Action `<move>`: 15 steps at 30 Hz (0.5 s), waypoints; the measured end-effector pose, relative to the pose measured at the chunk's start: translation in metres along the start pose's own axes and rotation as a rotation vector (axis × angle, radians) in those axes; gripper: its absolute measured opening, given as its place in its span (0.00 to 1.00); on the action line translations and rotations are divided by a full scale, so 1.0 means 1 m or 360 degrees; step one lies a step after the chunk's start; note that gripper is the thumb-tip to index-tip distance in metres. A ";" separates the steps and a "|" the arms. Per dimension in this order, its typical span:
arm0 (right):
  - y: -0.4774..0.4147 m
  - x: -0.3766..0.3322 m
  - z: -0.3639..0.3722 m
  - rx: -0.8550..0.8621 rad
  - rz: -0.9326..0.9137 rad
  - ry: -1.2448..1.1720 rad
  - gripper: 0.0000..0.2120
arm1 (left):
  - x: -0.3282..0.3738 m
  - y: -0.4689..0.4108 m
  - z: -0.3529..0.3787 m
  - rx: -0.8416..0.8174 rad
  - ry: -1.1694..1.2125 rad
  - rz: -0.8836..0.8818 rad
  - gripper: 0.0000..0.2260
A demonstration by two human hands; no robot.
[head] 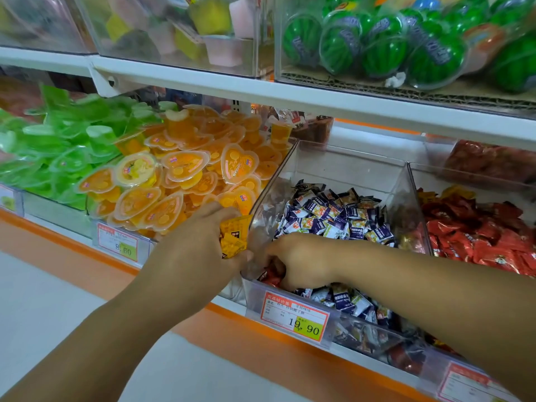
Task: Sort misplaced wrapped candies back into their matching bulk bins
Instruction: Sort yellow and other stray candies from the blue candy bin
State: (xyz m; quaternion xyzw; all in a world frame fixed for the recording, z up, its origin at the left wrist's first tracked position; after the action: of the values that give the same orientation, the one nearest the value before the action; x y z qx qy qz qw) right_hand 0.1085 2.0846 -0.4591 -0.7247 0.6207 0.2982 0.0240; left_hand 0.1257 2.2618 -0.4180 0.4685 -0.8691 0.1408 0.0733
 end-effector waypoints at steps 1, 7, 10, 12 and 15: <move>0.000 0.000 0.001 0.0005 -0.0012 0.0039 0.15 | 0.000 0.000 0.000 -0.0005 0.0001 0.0000 0.19; 0.009 -0.001 -0.014 0.0137 -0.0070 -0.0136 0.07 | 0.003 0.002 -0.003 -0.0035 -0.0051 -0.0020 0.26; 0.020 -0.001 -0.030 0.0188 -0.0055 -0.0345 0.07 | 0.001 0.001 -0.001 -0.0031 -0.0043 0.0003 0.23; 0.023 -0.004 -0.029 0.0052 -0.0082 -0.0361 0.11 | 0.000 0.001 0.000 -0.0026 -0.0028 0.0003 0.21; 0.018 -0.010 -0.015 -0.0303 -0.0088 -0.0265 0.22 | 0.000 0.001 0.000 -0.0031 -0.0046 0.0005 0.21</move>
State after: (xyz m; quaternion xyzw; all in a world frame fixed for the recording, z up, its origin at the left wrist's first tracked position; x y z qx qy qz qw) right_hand 0.0971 2.0833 -0.4358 -0.7133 0.5653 0.4141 0.0148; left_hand 0.1251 2.2624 -0.4182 0.4684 -0.8721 0.1257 0.0650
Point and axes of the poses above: each hand's wrist, its own y-axis away from the middle knuckle, its own z-axis out of the palm, x = y × z, the point moved 1 cm from there along -y, towards the middle knuckle, and after that the axes turned 14 degrees about -y, right-handed, at the moved point
